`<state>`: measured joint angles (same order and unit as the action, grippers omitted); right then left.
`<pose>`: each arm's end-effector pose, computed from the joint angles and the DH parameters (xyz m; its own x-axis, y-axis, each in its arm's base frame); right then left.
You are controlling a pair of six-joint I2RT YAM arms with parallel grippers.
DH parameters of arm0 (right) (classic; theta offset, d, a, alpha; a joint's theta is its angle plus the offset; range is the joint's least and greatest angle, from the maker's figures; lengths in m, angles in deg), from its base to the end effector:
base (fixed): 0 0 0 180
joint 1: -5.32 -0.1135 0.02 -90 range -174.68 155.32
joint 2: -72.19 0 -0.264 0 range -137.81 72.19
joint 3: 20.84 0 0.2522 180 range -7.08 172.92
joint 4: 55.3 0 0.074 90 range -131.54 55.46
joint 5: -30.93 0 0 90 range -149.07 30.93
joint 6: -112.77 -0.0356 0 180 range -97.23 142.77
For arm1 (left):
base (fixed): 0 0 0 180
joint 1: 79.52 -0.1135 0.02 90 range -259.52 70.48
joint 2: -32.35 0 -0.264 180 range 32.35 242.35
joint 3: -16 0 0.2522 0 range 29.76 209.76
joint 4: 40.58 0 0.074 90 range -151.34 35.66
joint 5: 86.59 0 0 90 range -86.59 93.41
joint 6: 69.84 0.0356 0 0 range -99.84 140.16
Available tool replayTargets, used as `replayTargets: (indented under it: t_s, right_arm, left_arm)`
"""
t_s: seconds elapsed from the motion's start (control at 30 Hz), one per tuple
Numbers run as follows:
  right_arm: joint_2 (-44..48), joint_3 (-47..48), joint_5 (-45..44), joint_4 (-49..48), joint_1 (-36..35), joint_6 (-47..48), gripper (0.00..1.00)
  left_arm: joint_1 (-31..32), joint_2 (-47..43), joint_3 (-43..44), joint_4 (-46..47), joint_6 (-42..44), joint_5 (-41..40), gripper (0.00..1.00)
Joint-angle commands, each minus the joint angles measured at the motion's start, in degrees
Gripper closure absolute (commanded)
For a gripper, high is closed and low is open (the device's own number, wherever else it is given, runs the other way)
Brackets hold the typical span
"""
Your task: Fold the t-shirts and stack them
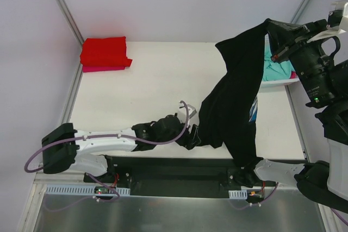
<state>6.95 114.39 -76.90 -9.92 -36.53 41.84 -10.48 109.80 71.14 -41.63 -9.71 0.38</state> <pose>0.0772 0.0545 0.6351 0.4329 -0.0298 -0.9009 -0.3029 0.9365 -0.1765 0.1078 -0.2762 0.2320 -0.5788 0.1206 -0.8065 0.7230 0.5335 -0.4390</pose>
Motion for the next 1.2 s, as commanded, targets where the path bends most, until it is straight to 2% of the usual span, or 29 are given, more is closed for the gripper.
replayTargets:
  t_s: [0.0,0.27,0.63,1.0,1.1,1.17]
  right_arm:
    - [0.72,-0.09,0.68,-3.49,0.27,-0.70,0.99]
    - [-0.33,-0.18,0.95,-3.49,0.36,-1.58,0.99]
    - [-1.21,2.10,0.95,-2.26,0.62,-1.49,0.99]
    - [-1.57,3.78,0.69,-0.77,1.06,-0.70,0.99]
    - [-0.86,2.90,0.77,-0.77,1.06,-1.23,0.99]
    - [-0.08,2.46,0.68,-0.85,1.06,-1.32,0.99]
  left_arm:
    - [0.31,-9.23,0.10,-3.74,5.43,-7.51,0.32]
    - [0.40,-9.60,3.08,-4.02,7.46,-5.41,0.32]
    - [1.01,0.41,7.21,3.98,5.08,-0.40,0.33]
    - [2.16,7.97,10.99,7.42,3.33,-0.14,0.34]
    - [2.33,10.17,12.31,8.03,3.24,-0.40,0.36]
    - [2.42,11.49,12.84,8.12,3.32,-0.58,0.46]
